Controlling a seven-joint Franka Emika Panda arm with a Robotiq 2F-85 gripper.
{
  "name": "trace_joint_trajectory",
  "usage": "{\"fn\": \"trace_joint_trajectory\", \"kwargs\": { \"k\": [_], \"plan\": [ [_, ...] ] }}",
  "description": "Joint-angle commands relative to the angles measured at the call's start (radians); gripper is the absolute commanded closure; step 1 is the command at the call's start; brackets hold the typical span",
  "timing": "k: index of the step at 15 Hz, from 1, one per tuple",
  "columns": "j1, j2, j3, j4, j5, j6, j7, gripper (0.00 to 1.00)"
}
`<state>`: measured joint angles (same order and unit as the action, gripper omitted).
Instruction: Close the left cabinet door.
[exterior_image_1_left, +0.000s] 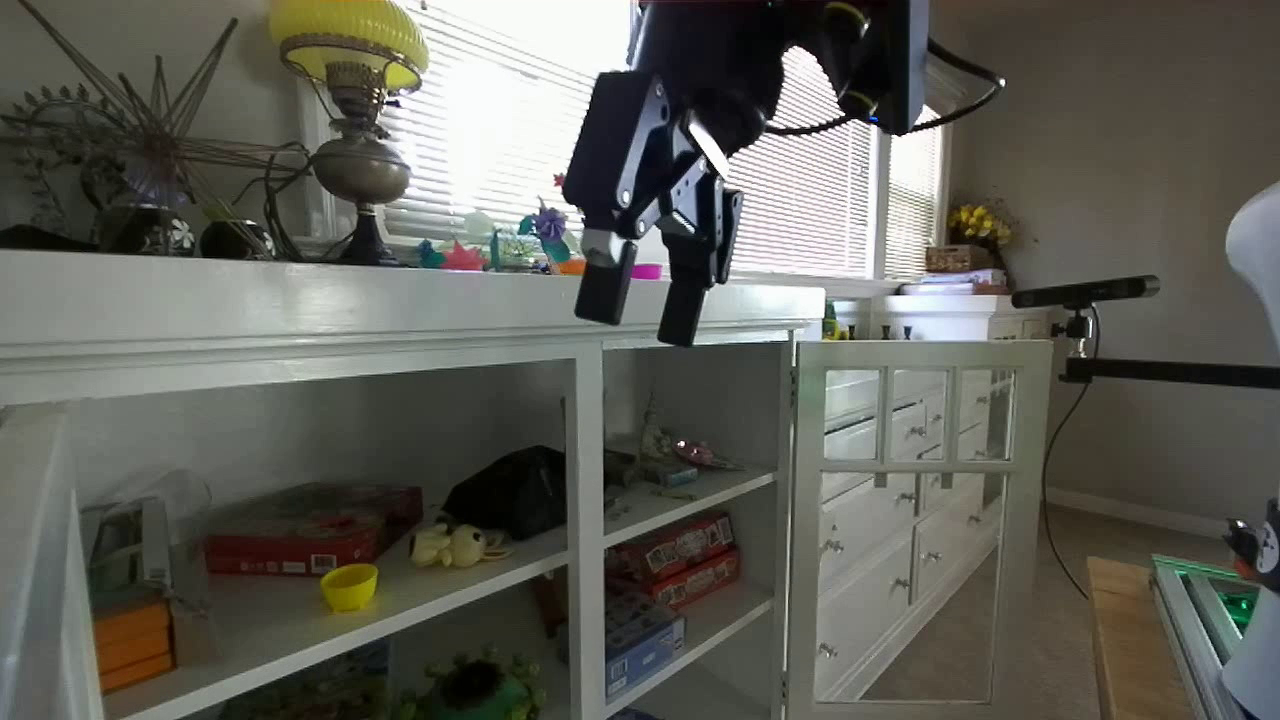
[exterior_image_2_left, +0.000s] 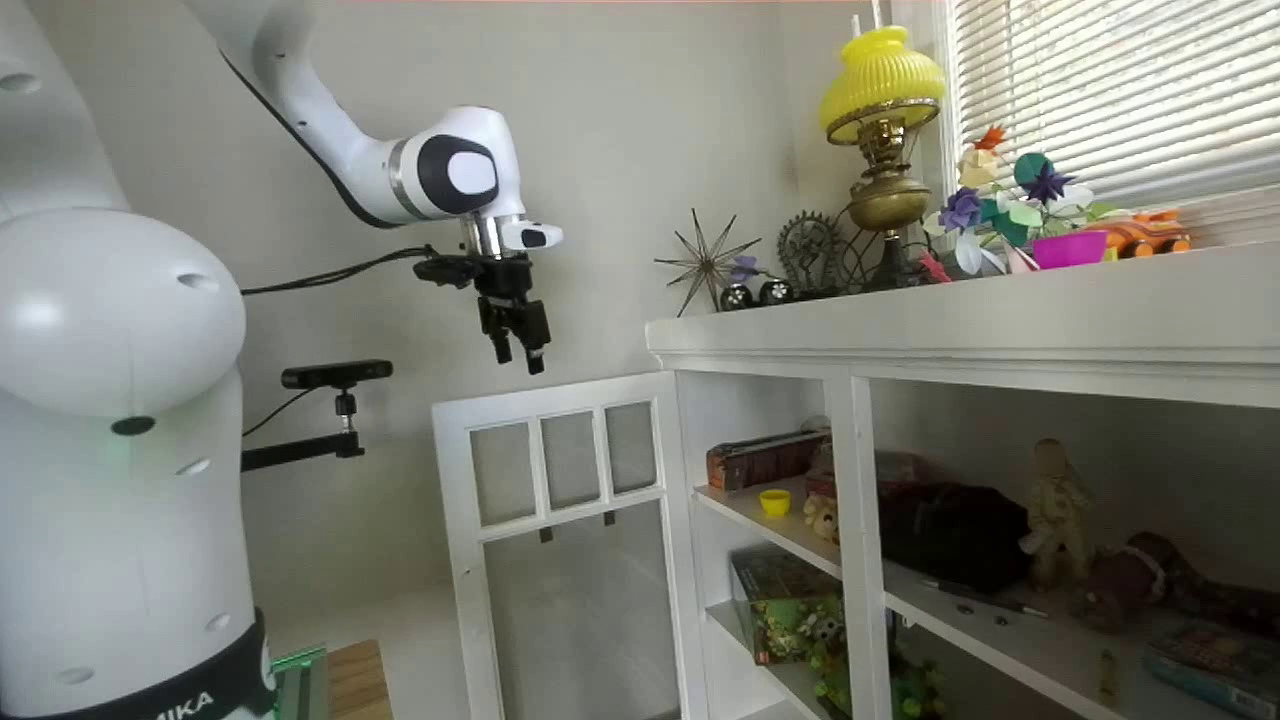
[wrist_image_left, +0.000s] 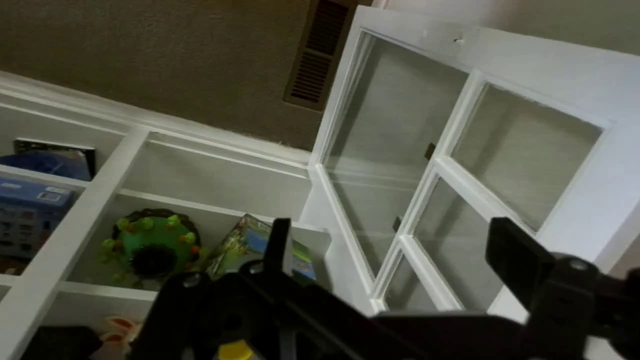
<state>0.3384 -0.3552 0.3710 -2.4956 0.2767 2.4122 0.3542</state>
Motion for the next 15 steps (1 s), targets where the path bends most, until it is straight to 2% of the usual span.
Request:
{"fn": "trace_joint_trajectory", "kwargs": {
  "k": [1, 3, 8, 12, 15],
  "plan": [
    [0.048, 0.115, -0.022, 0.112, 0.086, -0.013, -0.084, 0.00],
    [0.058, 0.168, -0.012, 0.170, 0.098, -0.034, -0.101, 0.00],
    [0.075, 0.297, 0.046, 0.314, 0.054, -0.098, -0.034, 0.00],
    [0.096, 0.395, 0.093, 0.419, -0.007, -0.137, 0.079, 0.00],
    [0.122, 0.460, 0.102, 0.487, -0.053, -0.154, 0.175, 0.00]
  ]
}}
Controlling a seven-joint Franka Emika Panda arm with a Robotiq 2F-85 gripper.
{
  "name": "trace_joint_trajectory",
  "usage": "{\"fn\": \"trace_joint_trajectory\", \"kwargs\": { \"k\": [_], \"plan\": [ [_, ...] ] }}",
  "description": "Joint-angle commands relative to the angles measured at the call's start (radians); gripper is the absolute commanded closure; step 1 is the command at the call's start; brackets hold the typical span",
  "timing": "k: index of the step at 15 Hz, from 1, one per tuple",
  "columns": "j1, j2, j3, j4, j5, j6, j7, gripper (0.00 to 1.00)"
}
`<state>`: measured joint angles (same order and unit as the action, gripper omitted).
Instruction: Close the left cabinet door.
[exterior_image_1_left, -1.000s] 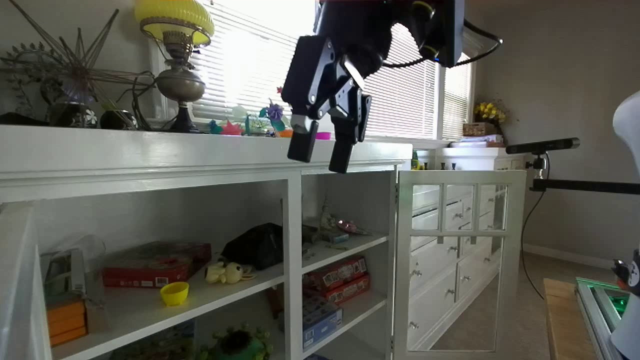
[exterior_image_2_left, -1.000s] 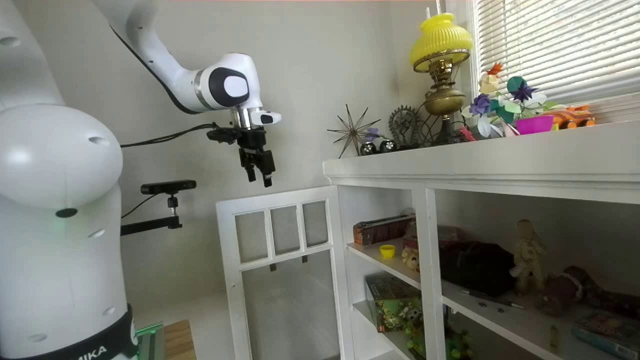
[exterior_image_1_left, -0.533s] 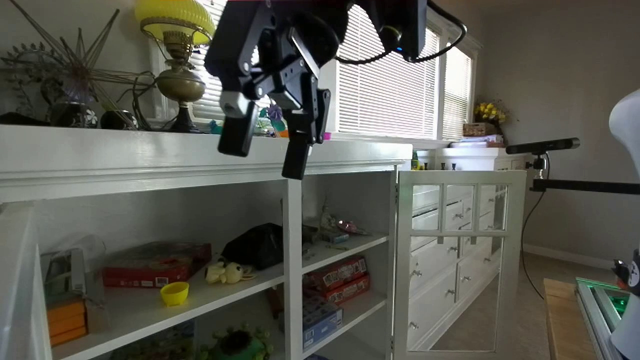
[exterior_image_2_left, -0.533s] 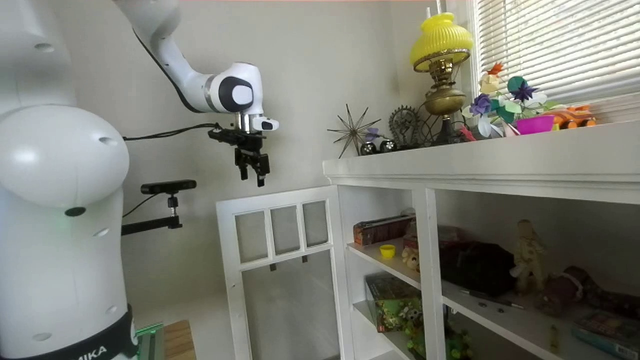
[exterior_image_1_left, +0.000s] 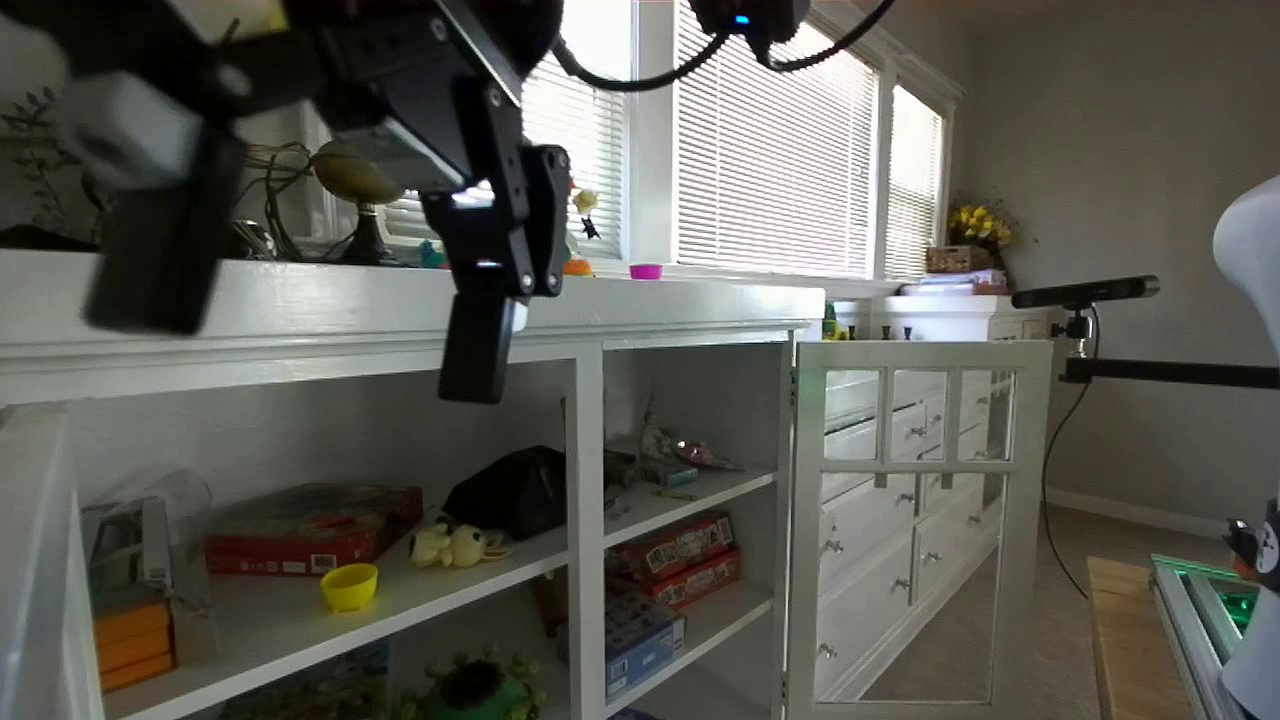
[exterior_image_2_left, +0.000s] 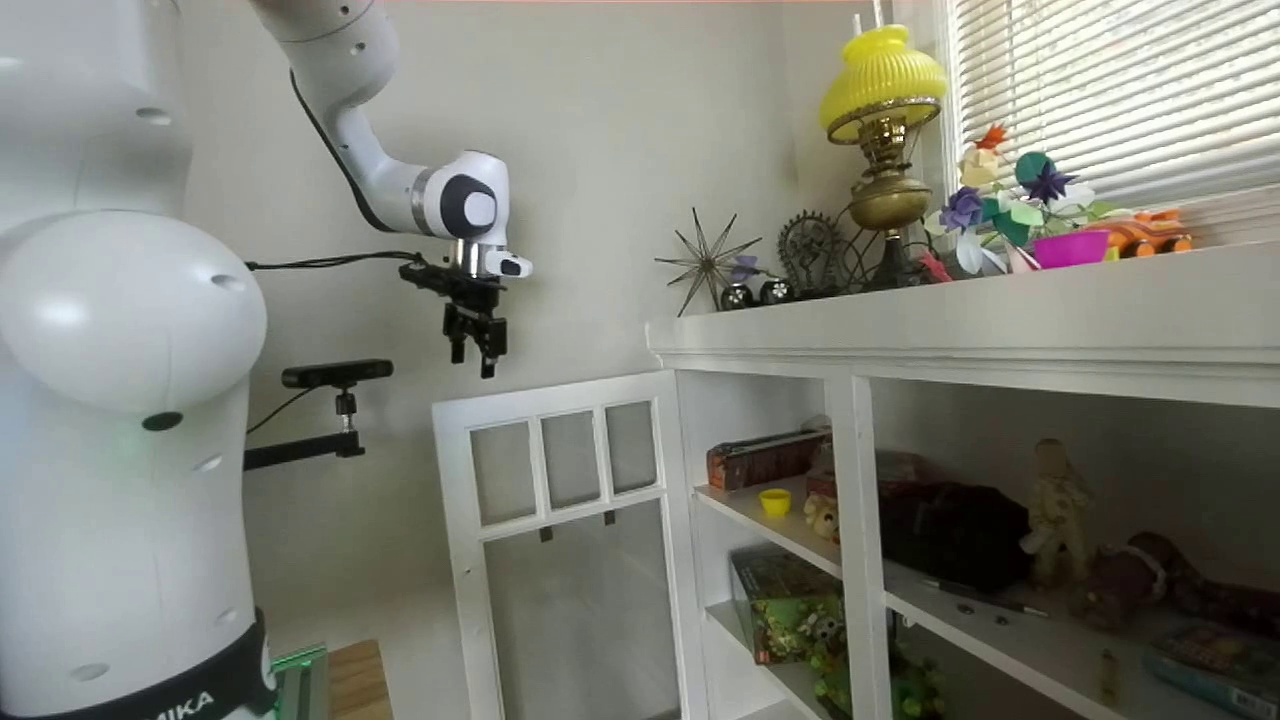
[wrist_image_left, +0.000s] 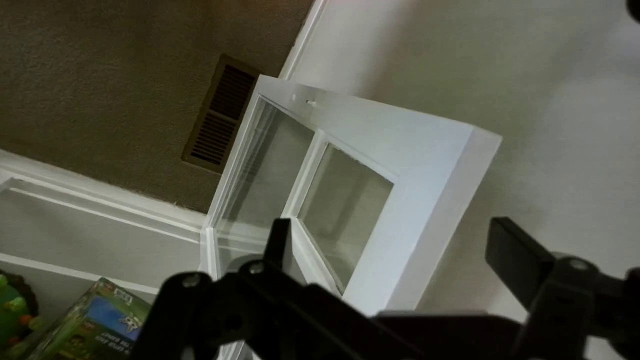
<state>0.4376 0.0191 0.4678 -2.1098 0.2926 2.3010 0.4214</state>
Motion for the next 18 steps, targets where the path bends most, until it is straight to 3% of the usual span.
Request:
{"fn": "trace_joint_trajectory", "kwargs": {
  "k": [1, 5, 18],
  "plan": [
    [0.033, 0.103, 0.004, 0.120, -0.093, -0.051, 0.144, 0.00],
    [0.076, 0.171, -0.015, 0.194, -0.210, -0.099, 0.300, 0.00],
    [0.159, 0.317, -0.071, 0.355, -0.217, -0.222, 0.398, 0.00]
  ]
}}
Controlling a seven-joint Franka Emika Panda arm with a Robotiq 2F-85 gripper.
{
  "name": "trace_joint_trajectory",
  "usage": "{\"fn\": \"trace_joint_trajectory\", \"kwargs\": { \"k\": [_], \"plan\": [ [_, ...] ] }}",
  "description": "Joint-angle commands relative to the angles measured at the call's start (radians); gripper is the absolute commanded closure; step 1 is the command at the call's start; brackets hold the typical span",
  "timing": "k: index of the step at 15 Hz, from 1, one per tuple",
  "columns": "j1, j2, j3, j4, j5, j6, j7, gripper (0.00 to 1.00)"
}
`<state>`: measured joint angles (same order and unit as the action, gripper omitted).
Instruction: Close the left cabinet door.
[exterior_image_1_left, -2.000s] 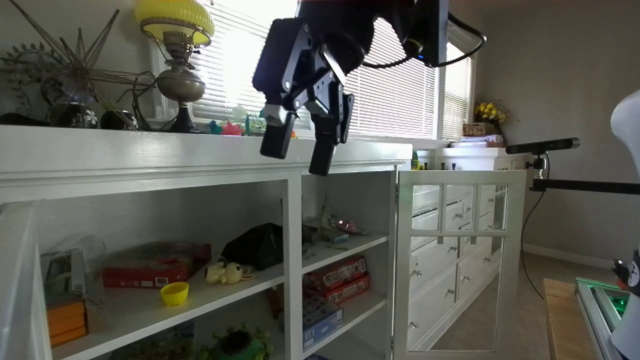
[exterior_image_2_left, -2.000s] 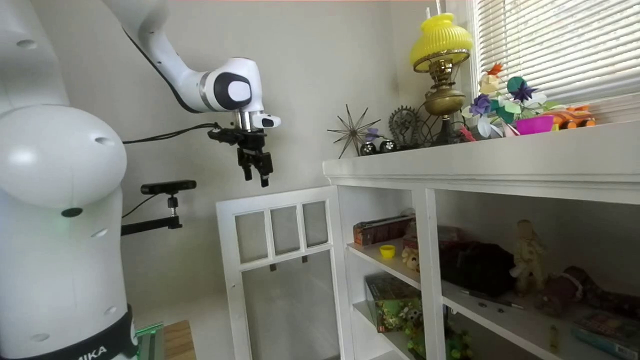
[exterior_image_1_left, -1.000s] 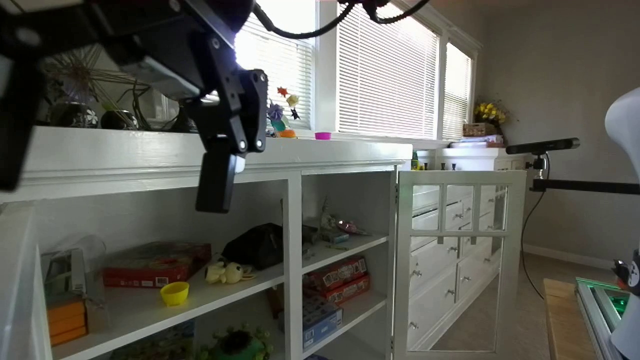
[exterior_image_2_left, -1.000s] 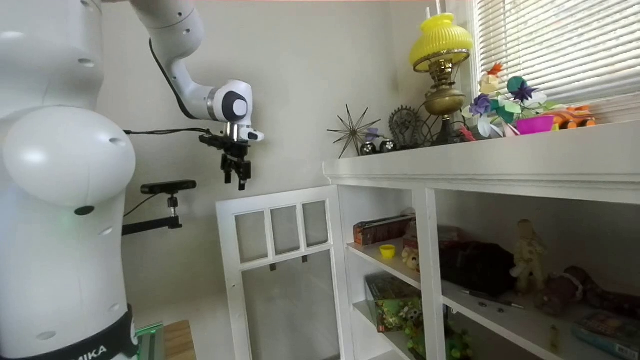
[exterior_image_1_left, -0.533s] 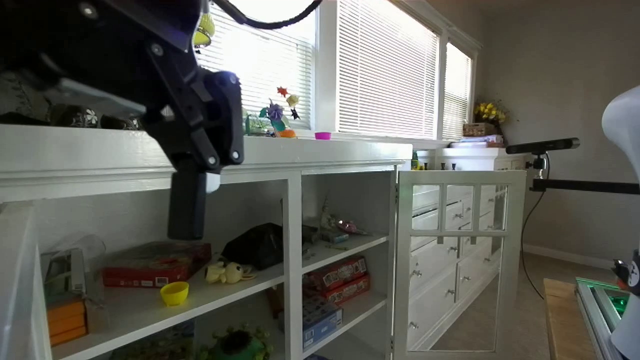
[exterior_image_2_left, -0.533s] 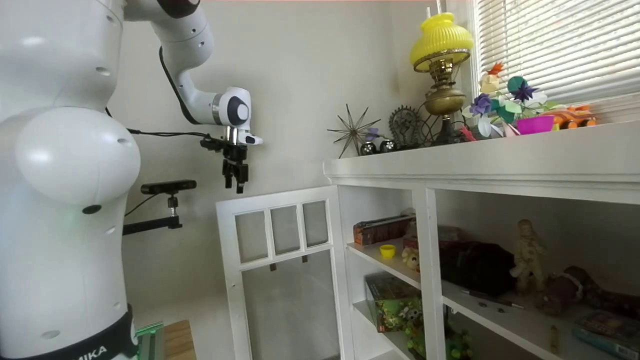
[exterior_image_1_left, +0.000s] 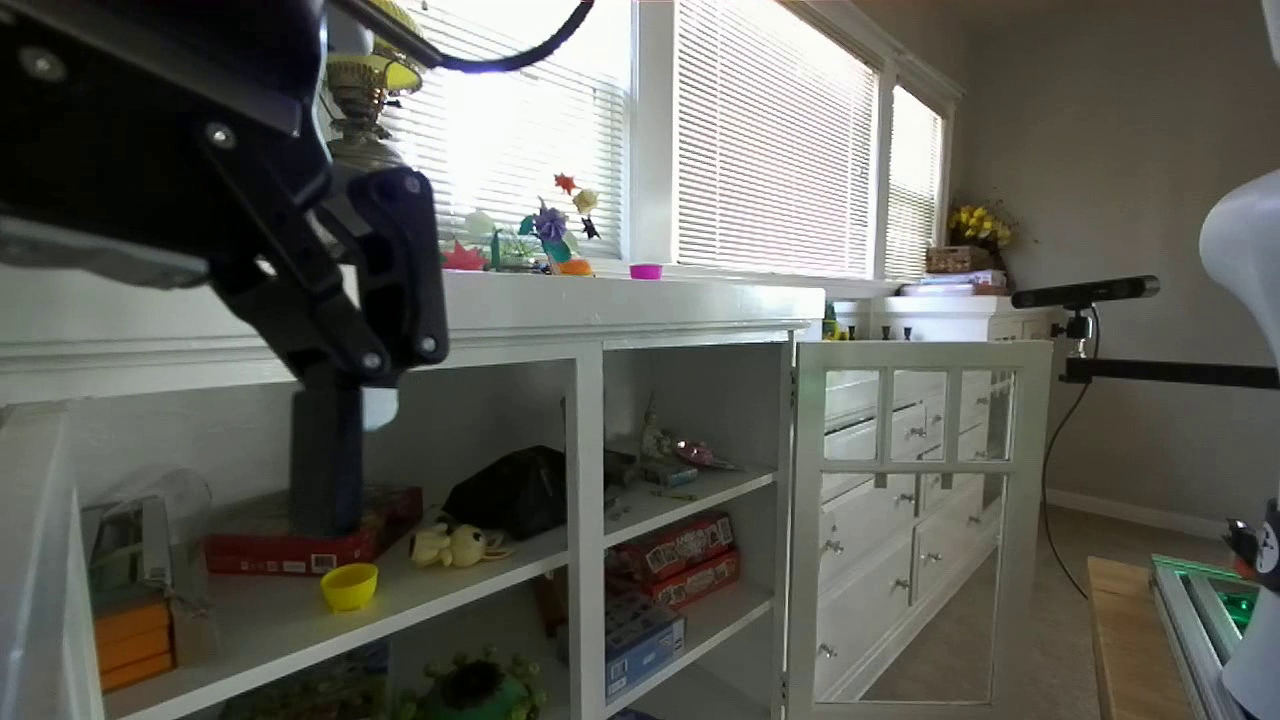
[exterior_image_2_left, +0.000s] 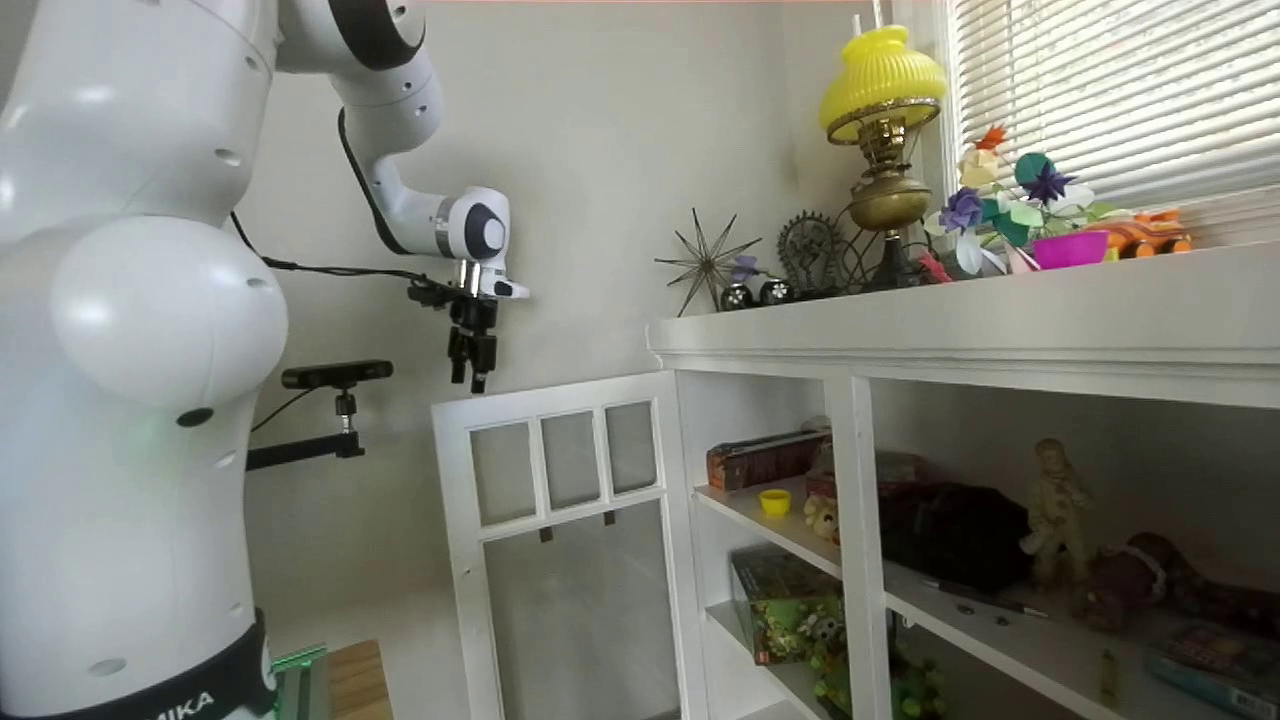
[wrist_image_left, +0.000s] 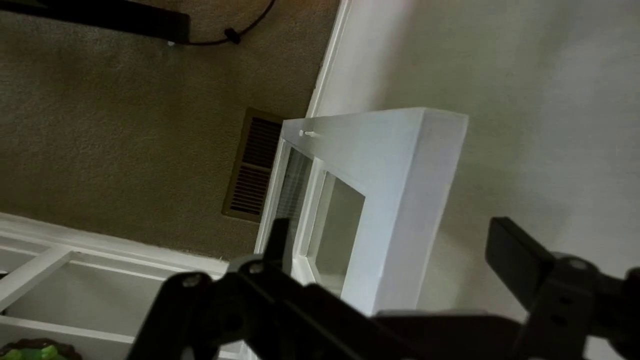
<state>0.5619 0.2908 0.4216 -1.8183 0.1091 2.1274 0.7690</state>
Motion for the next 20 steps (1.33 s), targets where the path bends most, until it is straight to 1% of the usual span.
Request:
{"fn": "trace_joint_trajectory", "kwargs": {
  "k": [1, 9, 15, 20],
  "plan": [
    [0.042, 0.054, -0.031, 0.070, -0.034, -0.054, 0.056, 0.00],
    [0.104, 0.092, -0.079, 0.095, -0.059, -0.087, 0.085, 0.00],
    [0.138, 0.082, -0.111, 0.111, -0.144, -0.157, 0.098, 0.00],
    [0.150, 0.076, -0.124, 0.117, -0.180, -0.198, 0.097, 0.00]
  ]
}}
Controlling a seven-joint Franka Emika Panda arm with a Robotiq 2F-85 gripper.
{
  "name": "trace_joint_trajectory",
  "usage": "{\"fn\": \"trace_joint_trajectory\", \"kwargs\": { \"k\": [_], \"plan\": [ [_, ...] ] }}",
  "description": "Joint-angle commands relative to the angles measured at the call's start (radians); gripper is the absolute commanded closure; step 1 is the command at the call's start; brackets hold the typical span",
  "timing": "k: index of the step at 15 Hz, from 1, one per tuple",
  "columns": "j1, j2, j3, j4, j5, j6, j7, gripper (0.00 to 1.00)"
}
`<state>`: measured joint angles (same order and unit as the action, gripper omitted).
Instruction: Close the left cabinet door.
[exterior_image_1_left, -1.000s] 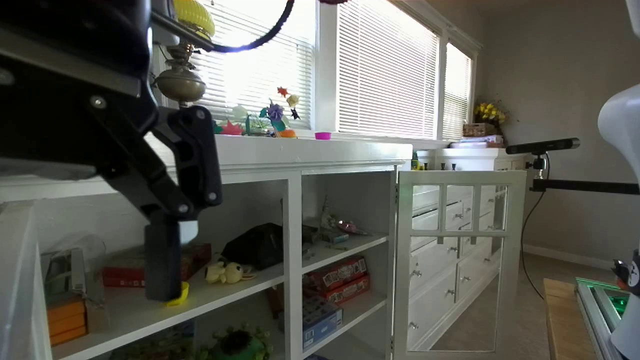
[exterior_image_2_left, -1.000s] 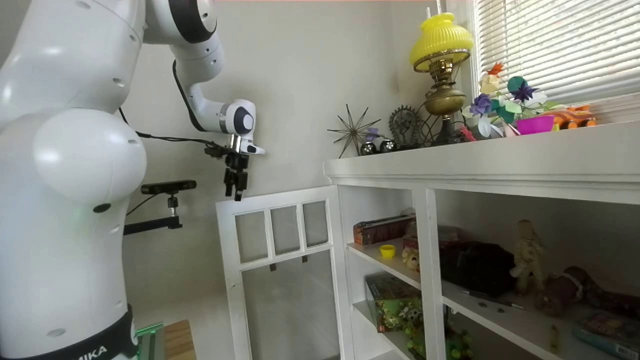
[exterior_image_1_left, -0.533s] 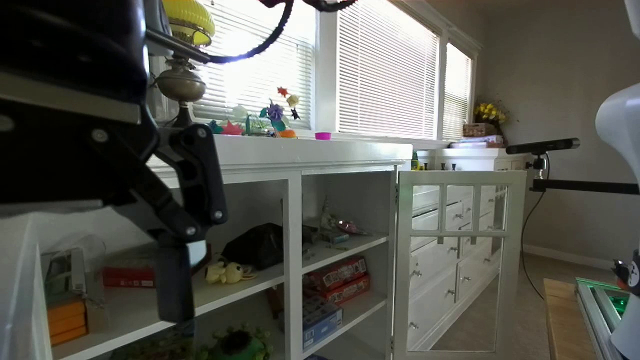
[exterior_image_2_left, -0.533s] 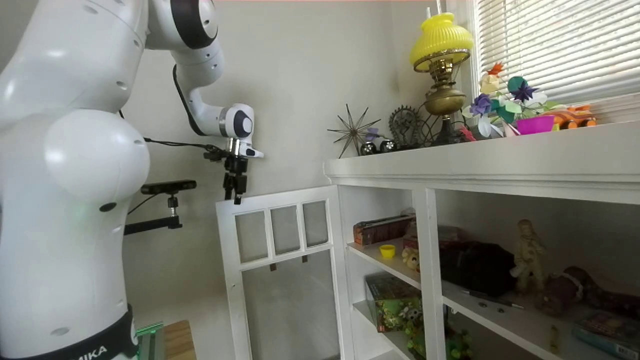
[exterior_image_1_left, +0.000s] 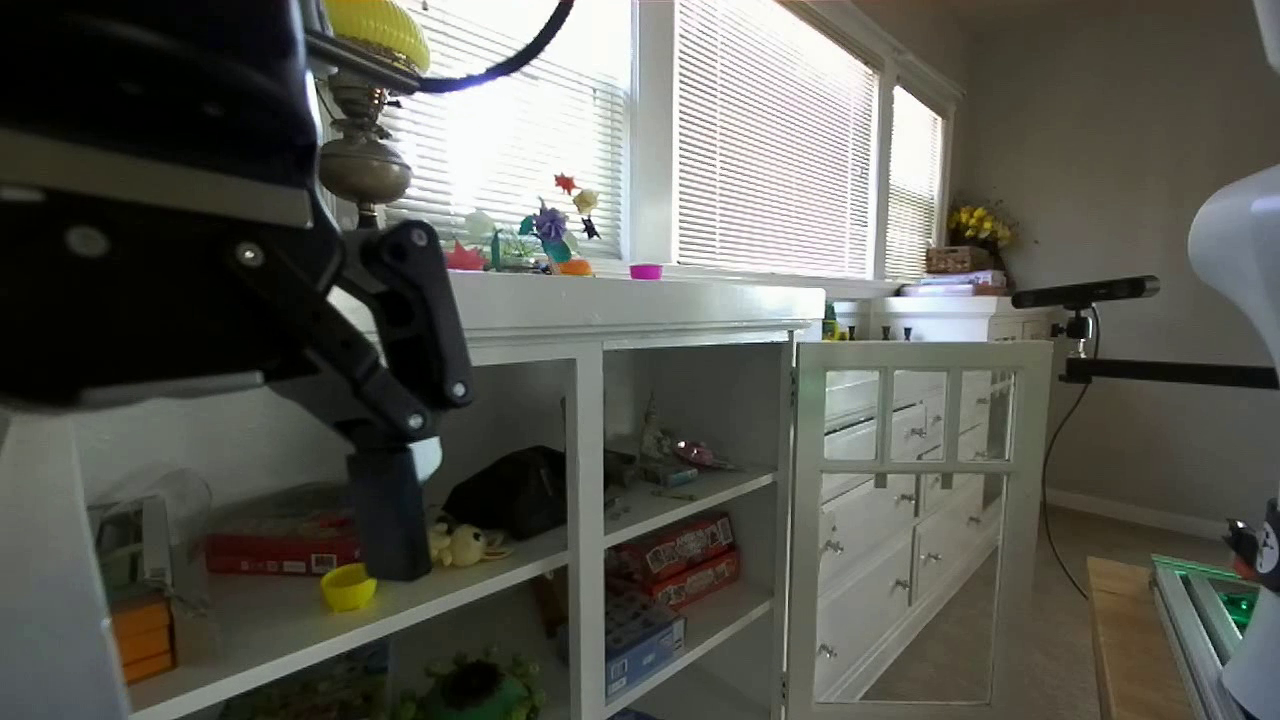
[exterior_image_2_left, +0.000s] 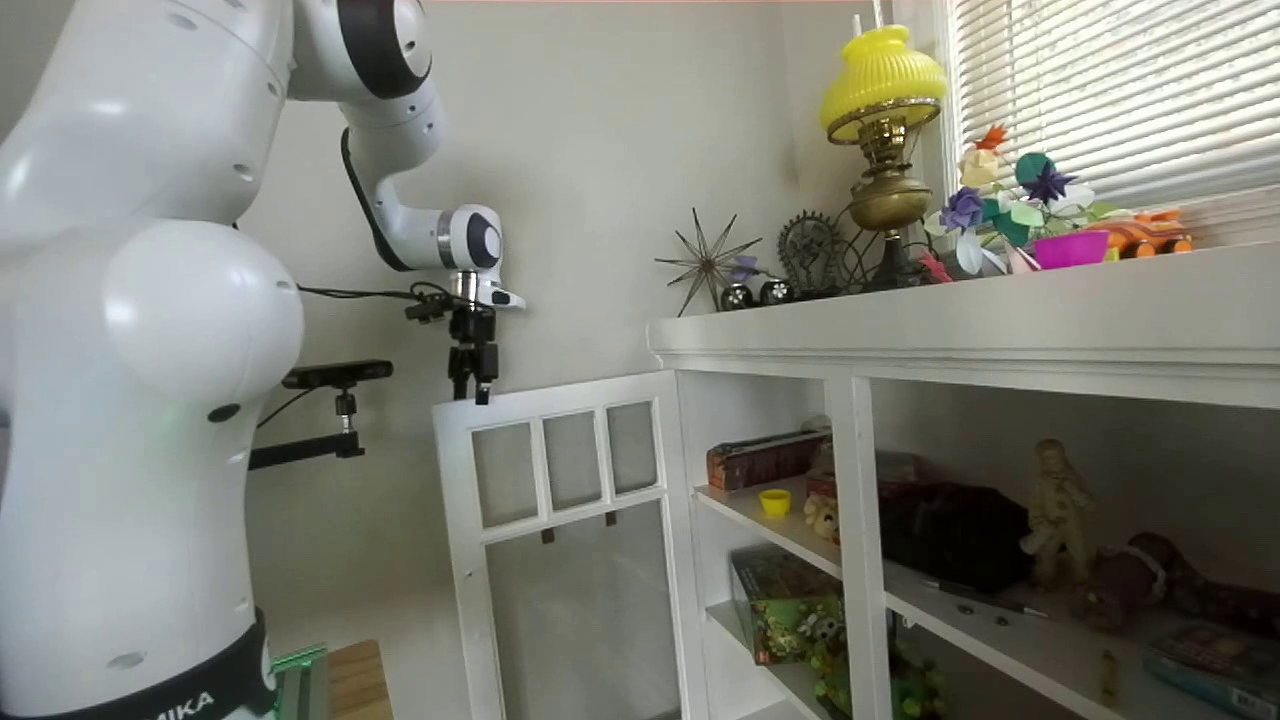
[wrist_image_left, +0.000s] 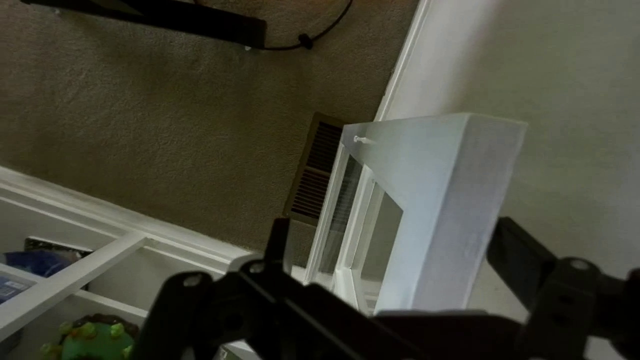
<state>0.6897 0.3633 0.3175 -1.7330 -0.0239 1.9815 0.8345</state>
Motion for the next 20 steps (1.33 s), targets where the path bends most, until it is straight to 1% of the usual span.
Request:
{"fn": "trace_joint_trajectory", "kwargs": {
  "k": [1, 13, 20],
  "plan": [
    [0.022, 0.001, -0.022, 0.029, -0.050, -0.055, 0.030, 0.00],
    [-0.009, -0.058, -0.064, -0.041, -0.047, -0.101, 0.041, 0.00],
    [-0.045, -0.123, -0.070, -0.115, -0.052, -0.136, 0.079, 0.00]
  ]
}}
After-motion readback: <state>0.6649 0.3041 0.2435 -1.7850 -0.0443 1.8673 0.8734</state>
